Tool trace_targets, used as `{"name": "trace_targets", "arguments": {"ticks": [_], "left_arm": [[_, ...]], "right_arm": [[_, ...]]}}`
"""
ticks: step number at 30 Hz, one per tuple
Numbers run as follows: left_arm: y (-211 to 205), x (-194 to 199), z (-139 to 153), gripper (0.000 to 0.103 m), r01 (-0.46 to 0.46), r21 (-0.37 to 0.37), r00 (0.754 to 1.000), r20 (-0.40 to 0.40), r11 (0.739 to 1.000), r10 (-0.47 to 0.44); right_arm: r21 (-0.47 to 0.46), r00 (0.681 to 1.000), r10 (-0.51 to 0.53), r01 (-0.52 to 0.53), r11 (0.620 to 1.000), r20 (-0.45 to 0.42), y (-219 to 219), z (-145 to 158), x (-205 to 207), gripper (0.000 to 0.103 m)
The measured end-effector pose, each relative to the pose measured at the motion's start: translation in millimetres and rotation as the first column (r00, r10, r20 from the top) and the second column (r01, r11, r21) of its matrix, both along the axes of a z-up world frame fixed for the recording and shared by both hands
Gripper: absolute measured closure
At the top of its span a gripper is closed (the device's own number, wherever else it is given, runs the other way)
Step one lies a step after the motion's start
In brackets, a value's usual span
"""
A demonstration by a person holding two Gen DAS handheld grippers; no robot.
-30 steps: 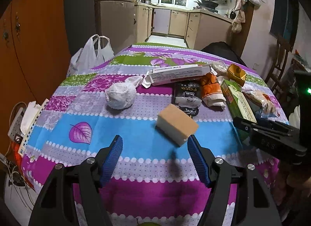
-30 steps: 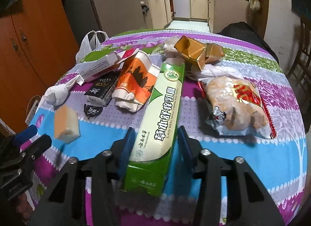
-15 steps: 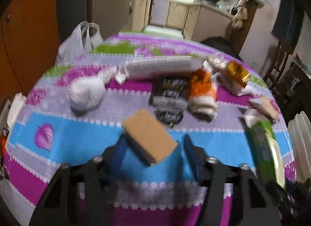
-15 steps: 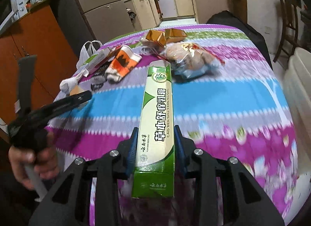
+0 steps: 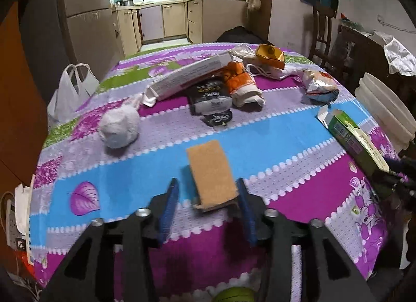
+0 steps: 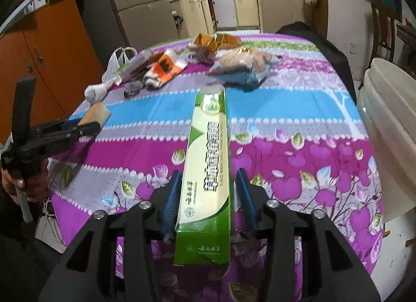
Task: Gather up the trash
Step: 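Grasp the green toothpaste box with the right tool while the left tool grasps the tan sponge, then carry the green box in the right tool while the left tool carries the sponge over the bucket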
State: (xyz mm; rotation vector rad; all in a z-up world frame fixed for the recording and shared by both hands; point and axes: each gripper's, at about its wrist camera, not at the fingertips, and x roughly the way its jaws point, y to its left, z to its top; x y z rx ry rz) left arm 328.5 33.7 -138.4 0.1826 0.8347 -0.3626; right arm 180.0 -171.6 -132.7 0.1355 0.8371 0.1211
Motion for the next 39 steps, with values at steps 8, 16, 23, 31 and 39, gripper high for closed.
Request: {"name": "trace_targets", "arguments": {"ticks": [8,16,23,31,39], "left_arm": [[5,-3,-4,0.035,-0.069,-0.019,0.997,0.034,0.997,0.069],[-1,7,-6,0.056,-0.095,-0.053,0.995,0.009,0.994,0.096],[-4,4,-8,0.075,-0.102,-0.035,0.994,0.036,0.994,0.104],[-5,-5,8,0.076,-0.098,-0.041,0.992,0.070,0.994,0.101],[-25,-8,29,0.076,-0.070,-0.064,0.994,0.081,0.995,0.076]], "right_arm": [[-0.053,1.000,-0.001,0.001,0.999,0.007,4,1,11,0.049],[-0.075,1.000,-0.010,0.011,0.997,0.002,6,-6,13,0.059],[-0.094,1.000,-0.002,0.003,0.996,0.016,9,-7,13,0.069],[-0.002,1.000,-0.016,0.016,1.000,0.011,0,1,9,0.069],[0.029,0.999,-0.014,0.013,0.999,0.032,-2,17,4,0.069]]}}
